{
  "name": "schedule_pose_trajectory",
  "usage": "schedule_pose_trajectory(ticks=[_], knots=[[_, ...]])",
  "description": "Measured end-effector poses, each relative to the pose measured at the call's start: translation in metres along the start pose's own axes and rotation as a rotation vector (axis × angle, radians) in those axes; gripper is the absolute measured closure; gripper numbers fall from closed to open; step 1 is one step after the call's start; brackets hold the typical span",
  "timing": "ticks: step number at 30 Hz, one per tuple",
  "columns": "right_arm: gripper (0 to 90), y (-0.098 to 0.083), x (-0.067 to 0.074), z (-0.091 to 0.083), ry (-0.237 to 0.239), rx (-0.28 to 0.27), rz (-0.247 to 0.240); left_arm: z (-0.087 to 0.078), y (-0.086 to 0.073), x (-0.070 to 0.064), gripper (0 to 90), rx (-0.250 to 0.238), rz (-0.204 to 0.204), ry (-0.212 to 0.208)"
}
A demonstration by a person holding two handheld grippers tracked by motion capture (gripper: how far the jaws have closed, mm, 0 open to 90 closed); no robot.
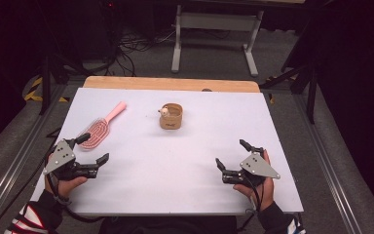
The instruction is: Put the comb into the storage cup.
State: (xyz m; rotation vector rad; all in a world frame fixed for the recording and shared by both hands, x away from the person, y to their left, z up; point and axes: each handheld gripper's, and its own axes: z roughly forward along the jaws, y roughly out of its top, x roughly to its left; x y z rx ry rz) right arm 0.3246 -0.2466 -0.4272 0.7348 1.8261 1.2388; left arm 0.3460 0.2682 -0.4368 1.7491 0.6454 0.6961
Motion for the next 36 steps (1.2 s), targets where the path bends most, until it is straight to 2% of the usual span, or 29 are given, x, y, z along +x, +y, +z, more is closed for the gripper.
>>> schedule_pose_trajectory(ticks=[7, 8, 9, 14, 17, 19, 20, 21, 23, 24, 25, 26, 28, 29, 30, 31, 33, 35, 36], knots=[[4.4, 0.000, -0.001, 0.000, -0.003, 0.006, 0.005, -0.001, 0.001, -0.002, 12.6, -0.006, 0.000, 0.009], [4.5, 0.001, -0.001, 0.000, -0.005, 0.006, 0.005, -0.002, 0.002, -0.002, 12.6, 0.003, 0.009, 0.009], [4.6, 0.001, 0.000, 0.000, -0.005, 0.005, 0.003, -0.003, 0.002, -0.002, 14.1, -0.011, 0.005, 0.015], [4.6, 0.001, 0.001, 0.001, -0.005, 0.013, -0.001, -0.004, 0.006, 0.001, 17.4, -0.016, -0.016, 0.024], [4.8, 0.001, 0.002, 0.002, -0.007, 0.017, -0.001, -0.003, 0.011, 0.001, 19.1, -0.010, -0.011, 0.034], [4.8, 0.000, 0.002, 0.002, -0.004, 0.025, -0.006, -0.001, 0.016, 0.004, 26.3, -0.013, -0.006, 0.052], [4.9, -0.001, 0.001, 0.003, -0.002, 0.028, -0.003, 0.002, 0.025, 0.009, 31.8, 0.001, -0.016, 0.070], [5.0, -0.001, 0.001, 0.004, -0.001, 0.032, 0.003, 0.002, 0.025, 0.009, 37.4, 0.001, -0.016, 0.070], [5.6, -0.003, 0.000, 0.007, 0.002, 0.048, 0.017, 0.010, 0.040, 0.027, 52.1, 0.047, -0.047, 0.093], [5.6, -0.005, 0.000, 0.008, 0.004, 0.053, 0.020, 0.012, 0.042, 0.030, 61.8, 0.044, -0.059, 0.088], [5.6, -0.005, 0.000, 0.008, 0.007, 0.057, 0.020, 0.018, 0.045, 0.040, 66.1, 0.042, -0.090, 0.080], [5.7, -0.005, 0.000, 0.008, 0.006, 0.061, 0.017, 0.026, 0.048, 0.049, 74.2, 0.058, -0.111, 0.070], [5.8, -0.005, 0.001, 0.008, 0.008, 0.063, 0.014, 0.031, 0.050, 0.054, 85.6, 0.075, -0.120, 0.065], [5.9, -0.005, 0.001, 0.008, 0.010, 0.065, 0.013, 0.049, 0.055, 0.066, 90.0, 0.144, -0.107, 0.060], [5.9, -0.005, 0.001, 0.009, 0.010, 0.066, 0.013, 0.059, 0.058, 0.071, 90.0, 0.188, -0.101, 0.057], [5.9, -0.005, 0.001, 0.009, 0.010, 0.066, 0.013, 0.059, 0.058, 0.071, 90.0, 0.188, -0.101, 0.057], [5.8, -0.006, 0.001, 0.010, 0.019, 0.076, 0.013, 0.084, 0.062, 0.081, 90.0, 0.291, -0.083, 0.090], [6.0, -0.007, 0.002, 0.011, 0.027, 0.083, 0.006, 0.104, 0.065, 0.087, 90.0, 0.361, -0.073, 0.106], [6.0, -0.007, 0.003, 0.012, 0.029, 0.085, 0.001, 0.119, 0.065, 0.093, 90.0, 0.410, -0.072, 0.112]])
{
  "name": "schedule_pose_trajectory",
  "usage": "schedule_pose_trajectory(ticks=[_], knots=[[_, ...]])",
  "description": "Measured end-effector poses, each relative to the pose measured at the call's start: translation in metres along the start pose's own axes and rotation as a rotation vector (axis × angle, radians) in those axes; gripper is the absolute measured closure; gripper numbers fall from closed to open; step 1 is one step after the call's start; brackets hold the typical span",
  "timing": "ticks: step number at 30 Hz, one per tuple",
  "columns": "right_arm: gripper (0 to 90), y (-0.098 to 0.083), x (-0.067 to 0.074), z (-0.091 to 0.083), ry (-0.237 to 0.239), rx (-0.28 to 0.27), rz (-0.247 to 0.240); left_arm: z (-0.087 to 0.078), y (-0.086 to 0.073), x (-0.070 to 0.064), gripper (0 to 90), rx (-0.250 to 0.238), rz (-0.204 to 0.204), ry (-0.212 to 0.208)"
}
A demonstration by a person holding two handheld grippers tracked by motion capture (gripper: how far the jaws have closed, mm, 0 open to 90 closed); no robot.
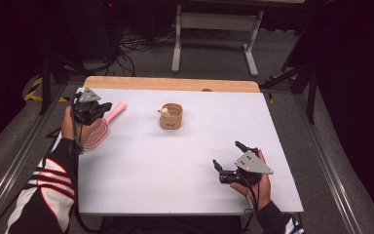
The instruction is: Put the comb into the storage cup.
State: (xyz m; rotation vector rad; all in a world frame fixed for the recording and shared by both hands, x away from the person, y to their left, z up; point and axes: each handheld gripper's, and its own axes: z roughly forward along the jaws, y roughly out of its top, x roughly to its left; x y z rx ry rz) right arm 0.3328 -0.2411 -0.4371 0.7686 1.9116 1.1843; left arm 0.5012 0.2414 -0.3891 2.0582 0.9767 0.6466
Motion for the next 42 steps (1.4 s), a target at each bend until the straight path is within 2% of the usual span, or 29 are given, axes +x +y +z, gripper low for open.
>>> schedule_pose_trajectory(ticks=[1, 2, 3, 6, 7, 8, 9, 10, 11, 13, 14, 15, 16, 17, 18, 19, 20, 23, 24, 25, 27, 29, 31, 32, 34, 35, 36, 42], knots=[[6.0, 0.000, 0.000, 0.000, 0.002, 0.002, -0.001, 0.000, 0.000, 0.000, 90.0, 0.000, 0.000, 0.000], [6.0, -0.001, 0.000, 0.000, 0.005, 0.004, -0.003, 0.014, 0.006, 0.004, 90.0, 0.054, -0.003, 0.017], [6.0, -0.001, 0.000, 0.000, 0.008, 0.005, -0.002, 0.021, 0.008, 0.006, 90.0, 0.081, -0.005, 0.015], [6.1, -0.003, -0.002, 0.000, 0.010, 0.009, 0.005, 0.039, 0.012, 0.014, 90.0, 0.156, -0.013, 0.015], [6.1, -0.003, -0.003, 0.001, 0.011, 0.010, 0.010, 0.044, 0.014, 0.016, 90.0, 0.183, -0.006, 0.030], [6.1, -0.003, -0.003, 0.001, 0.011, 0.010, 0.010, 0.044, 0.014, 0.016, 90.0, 0.183, -0.006, 0.030], [6.5, -0.004, -0.004, 0.002, 0.016, 0.013, 0.015, 0.054, 0.015, 0.021, 90.0, 0.233, -0.017, 0.038], [6.7, -0.005, -0.005, 0.002, 0.014, 0.015, 0.016, 0.060, 0.016, 0.023, 90.0, 0.264, -0.008, 0.054], [6.7, -0.005, -0.005, 0.002, 0.014, 0.015, 0.016, 0.060, 0.016, 0.023, 90.0, 0.264, -0.008, 0.054], [7.0, -0.006, -0.005, 0.003, 0.018, 0.026, 0.019, 0.072, 0.017, 0.028, 90.0, 0.329, -0.013, 0.059], [7.0, -0.006, -0.005, 0.003, 0.018, 0.026, 0.019, 0.072, 0.017, 0.028, 90.0, 0.329, -0.013, 0.059], [7.5, -0.006, -0.005, 0.004, 0.019, 0.031, 0.016, 0.082, 0.019, 0.027, 90.0, 0.379, 0.008, 0.075], [7.6, -0.007, -0.005, 0.004, 0.019, 0.034, 0.016, 0.086, 0.021, 0.026, 90.0, 0.408, 0.027, 0.080], [7.6, -0.007, -0.005, 0.004, 0.020, 0.038, 0.017, 0.086, 0.021, 0.026, 90.0, 0.408, 0.027, 0.080], [7.6, -0.007, -0.005, 0.004, 0.023, 0.039, 0.017, 0.092, 0.023, 0.023, 90.0, 0.455, 0.059, 0.122], [7.6, -0.008, -0.005, 0.004, 0.025, 0.042, 0.018, 0.092, 0.023, 0.023, 90.0, 0.455, 0.059, 0.122], [7.6, -0.008, -0.005, 0.004, 0.028, 0.045, 0.018, 0.096, 0.025, 0.022, 90.0, 0.480, 0.065, 0.143], [7.6, -0.009, -0.005, 0.004, 0.035, 0.049, 0.017, 0.098, 0.026, 0.023, 90.0, 0.495, 0.056, 0.142], [7.6, -0.009, -0.005, 0.004, 0.036, 0.050, 0.015, 0.100, 0.026, 0.024, 90.0, 0.521, 0.069, 0.143], [7.6, -0.009, -0.005, 0.004, 0.040, 0.053, 0.014, 0.104, 0.026, 0.025, 90.0, 0.534, 0.062, 0.142], [7.6, -0.009, -0.005, 0.004, 0.041, 0.054, 0.016, 0.108, 0.025, 0.025, 90.0, 0.534, 0.064, 0.139], [7.8, -0.010, -0.006, 0.004, 0.043, 0.057, 0.020, 0.111, 0.026, 0.026, 90.0, 0.519, 0.044, 0.142], [7.9, -0.009, -0.007, 0.004, 0.046, 0.055, 0.030, 0.112, 0.029, 0.026, 90.0, 0.529, 0.043, 0.113], [7.9, -0.009, -0.008, 0.004, 0.049, 0.053, 0.039, 0.112, 0.029, 0.026, 90.0, 0.529, 0.043, 0.113], [7.9, -0.008, -0.010, 0.004, 0.054, 0.045, 0.058, 0.113, 0.032, 0.018, 90.0, 0.525, 0.071, 0.077], [7.9, -0.008, -0.010, 0.004, 0.054, 0.045, 0.058, 0.113, 0.032, 0.018, 90.0, 0.525, 0.071, 0.077], [8.0, -0.008, -0.011, 0.003, 0.057, 0.042, 0.066, 0.114, 0.033, 0.015, 90.0, 0.525, 0.070, 0.055], [8.0, -0.008, -0.013, 0.001, 0.054, 0.039, 0.069, 0.114, 0.039, -0.009, 90.0, 0.545, 0.158, -0.007]])
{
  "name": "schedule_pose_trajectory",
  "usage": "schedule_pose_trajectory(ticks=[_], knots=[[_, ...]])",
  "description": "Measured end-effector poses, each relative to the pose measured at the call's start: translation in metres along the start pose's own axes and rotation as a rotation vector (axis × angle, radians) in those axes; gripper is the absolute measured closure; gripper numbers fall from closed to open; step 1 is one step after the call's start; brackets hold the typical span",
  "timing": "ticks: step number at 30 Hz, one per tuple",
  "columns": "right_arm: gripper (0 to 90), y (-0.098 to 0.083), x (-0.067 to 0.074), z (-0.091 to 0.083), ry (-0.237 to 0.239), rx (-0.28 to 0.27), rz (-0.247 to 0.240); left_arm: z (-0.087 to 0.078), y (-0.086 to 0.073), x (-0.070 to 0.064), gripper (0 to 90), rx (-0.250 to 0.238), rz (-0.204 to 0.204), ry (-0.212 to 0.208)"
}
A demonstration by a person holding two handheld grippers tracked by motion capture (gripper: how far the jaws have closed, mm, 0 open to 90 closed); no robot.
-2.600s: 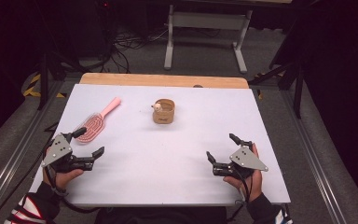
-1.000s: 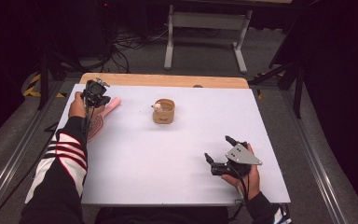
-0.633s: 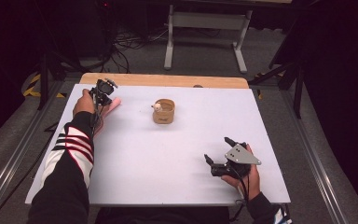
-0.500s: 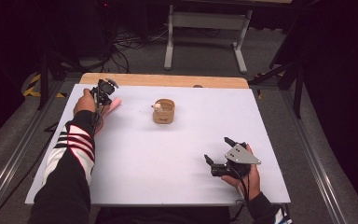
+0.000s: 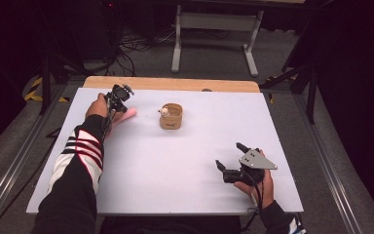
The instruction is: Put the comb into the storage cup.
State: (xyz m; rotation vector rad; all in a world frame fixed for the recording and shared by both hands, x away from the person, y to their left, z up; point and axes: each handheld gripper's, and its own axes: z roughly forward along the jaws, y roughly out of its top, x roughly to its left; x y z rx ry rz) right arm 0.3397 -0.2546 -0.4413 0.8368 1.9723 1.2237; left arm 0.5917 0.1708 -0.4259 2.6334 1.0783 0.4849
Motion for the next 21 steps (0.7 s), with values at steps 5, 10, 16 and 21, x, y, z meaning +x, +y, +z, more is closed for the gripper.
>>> schedule_pose_trajectory(ticks=[5, 10, 16, 21], knots=[[8.1, 0.000, -0.002, -0.001, 0.003, 0.000, -0.004, -0.004, 0.000, -0.021, 90.0, -0.011, 0.052, -0.027], [8.2, 0.000, -0.003, -0.002, 0.001, -0.004, 0.005, -0.012, -0.010, -0.039, 90.0, -0.008, 0.118, -0.070], [8.3, 0.001, -0.005, -0.002, -0.009, -0.006, 0.013, -0.020, -0.029, -0.059, 90.0, -0.028, 0.159, -0.129], [8.3, 0.000, -0.005, -0.002, 0.006, -0.008, 0.003, -0.024, -0.047, -0.073, 90.0, -0.024, 0.197, -0.145]])
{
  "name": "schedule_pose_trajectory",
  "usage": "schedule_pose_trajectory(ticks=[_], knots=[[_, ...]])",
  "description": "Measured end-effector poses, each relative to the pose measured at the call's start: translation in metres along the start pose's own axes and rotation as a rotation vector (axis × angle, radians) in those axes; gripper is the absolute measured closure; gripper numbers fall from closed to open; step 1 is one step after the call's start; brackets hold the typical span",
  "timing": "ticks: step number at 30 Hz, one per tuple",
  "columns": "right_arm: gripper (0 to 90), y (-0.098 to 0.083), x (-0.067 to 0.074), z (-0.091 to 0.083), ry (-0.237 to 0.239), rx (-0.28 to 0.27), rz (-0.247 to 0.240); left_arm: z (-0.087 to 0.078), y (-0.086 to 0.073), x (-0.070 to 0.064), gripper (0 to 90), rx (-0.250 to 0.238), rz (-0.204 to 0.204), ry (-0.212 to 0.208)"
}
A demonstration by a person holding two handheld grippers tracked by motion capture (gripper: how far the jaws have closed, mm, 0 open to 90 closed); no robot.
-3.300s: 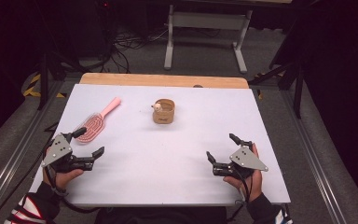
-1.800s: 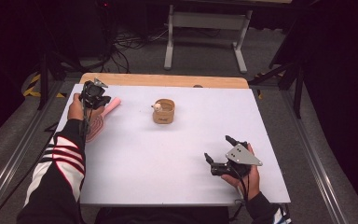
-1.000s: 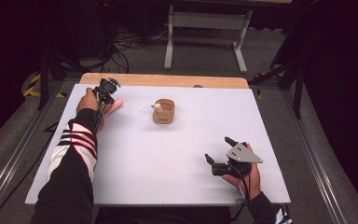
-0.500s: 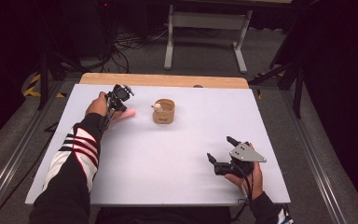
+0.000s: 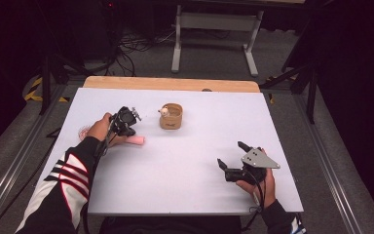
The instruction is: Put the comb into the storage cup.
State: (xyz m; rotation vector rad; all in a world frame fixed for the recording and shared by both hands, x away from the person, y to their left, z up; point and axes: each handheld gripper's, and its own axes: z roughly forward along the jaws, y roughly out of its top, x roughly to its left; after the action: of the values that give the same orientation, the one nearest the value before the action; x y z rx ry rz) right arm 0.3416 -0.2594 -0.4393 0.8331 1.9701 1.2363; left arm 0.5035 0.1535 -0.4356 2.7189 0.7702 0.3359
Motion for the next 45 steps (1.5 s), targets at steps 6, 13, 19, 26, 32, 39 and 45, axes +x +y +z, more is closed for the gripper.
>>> schedule_pose_trajectory(ticks=[6, 13, 19, 26, 32, 39, 45], knots=[[8.3, -0.001, 0.000, 0.004, 0.015, 0.000, -0.006, -0.009, -0.014, -0.024, 90.0, 0.008, 0.051, 0.006], [7.5, 0.002, 0.005, 0.002, 0.044, -0.025, -0.006, -0.022, -0.040, -0.065, 90.0, 0.035, 0.156, 0.054], [7.0, 0.002, 0.009, 0.004, 0.059, -0.011, -0.032, -0.030, -0.064, -0.081, 90.0, -0.009, 0.167, 0.059], [7.0, 0.001, 0.010, 0.006, 0.069, -0.004, -0.039, -0.035, -0.082, -0.081, 90.0, -0.044, 0.125, 0.024], [6.9, 0.001, 0.009, 0.005, 0.082, -0.012, -0.045, -0.041, -0.102, -0.076, 89.9, -0.058, 0.068, 0.031], [7.0, 0.002, 0.012, 0.002, 0.078, -0.027, -0.062, -0.048, -0.125, -0.075, 86.9, -0.063, 0.013, 0.046], [7.1, 0.002, 0.013, 0.002, 0.080, -0.028, -0.073, -0.052, -0.144, -0.066, 88.2, -0.077, -0.043, 0.052]])
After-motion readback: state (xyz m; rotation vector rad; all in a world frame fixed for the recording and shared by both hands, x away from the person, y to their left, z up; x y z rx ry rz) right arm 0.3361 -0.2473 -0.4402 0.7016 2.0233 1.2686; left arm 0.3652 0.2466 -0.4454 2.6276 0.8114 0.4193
